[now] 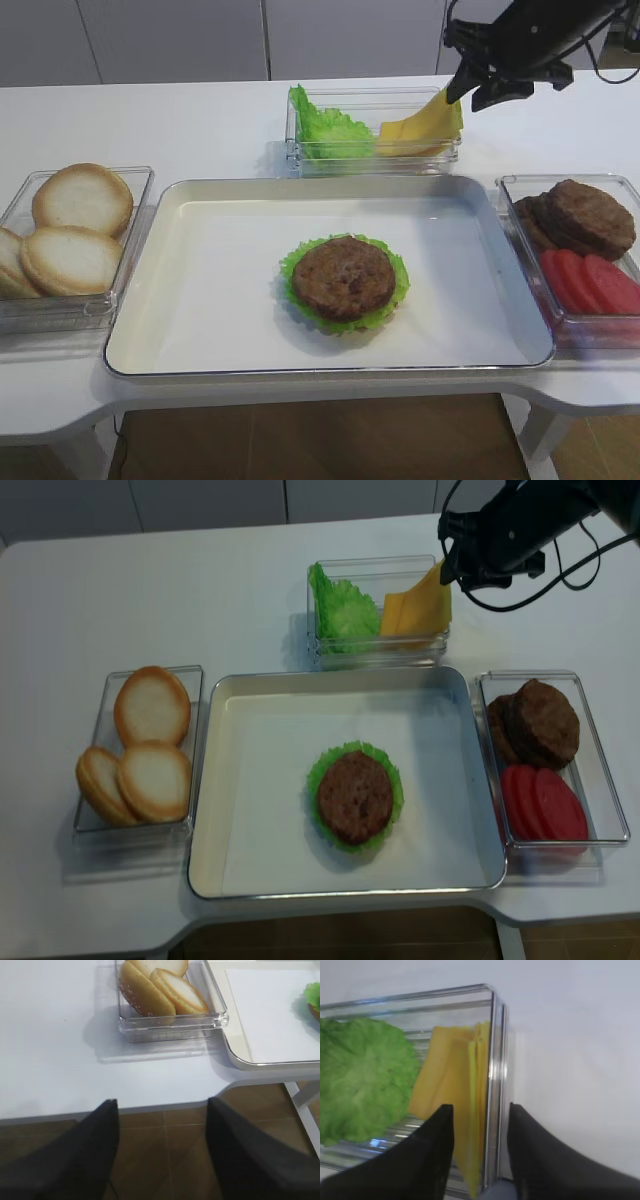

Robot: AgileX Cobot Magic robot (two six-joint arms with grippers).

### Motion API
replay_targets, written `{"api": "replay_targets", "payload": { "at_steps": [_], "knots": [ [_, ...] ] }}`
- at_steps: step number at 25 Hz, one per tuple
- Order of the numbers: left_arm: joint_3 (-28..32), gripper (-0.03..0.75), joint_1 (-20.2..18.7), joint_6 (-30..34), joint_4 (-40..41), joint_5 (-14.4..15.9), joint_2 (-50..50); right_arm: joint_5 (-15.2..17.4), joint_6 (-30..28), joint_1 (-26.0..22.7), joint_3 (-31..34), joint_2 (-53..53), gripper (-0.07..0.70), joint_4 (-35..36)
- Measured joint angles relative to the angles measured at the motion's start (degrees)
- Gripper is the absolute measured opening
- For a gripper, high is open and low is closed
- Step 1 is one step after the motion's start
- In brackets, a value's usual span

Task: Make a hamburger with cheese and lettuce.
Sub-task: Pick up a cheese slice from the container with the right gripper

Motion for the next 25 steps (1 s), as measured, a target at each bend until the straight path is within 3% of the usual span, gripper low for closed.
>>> {"api": "replay_targets", "payload": {
  "at_steps": [3, 12, 25],
  "knots": [
    [0.0, 0.415, 0.0, 0.0, 0.0, 0.0, 0.0, 0.25, -1.83, 0.0, -0.26, 0.75, 0.258, 0.68],
    [0.0, 0.415, 0.0, 0.0, 0.0, 0.0, 0.0, 0.25, -4.18, 0.0, -0.26, 0.8, 0.064, 2.1],
    [0.0, 0.415, 0.0, 0.0, 0.0, 0.0, 0.0, 0.25, -4.4, 0.0, -0.26, 1.67, 0.026, 2.46]
  ]
}}
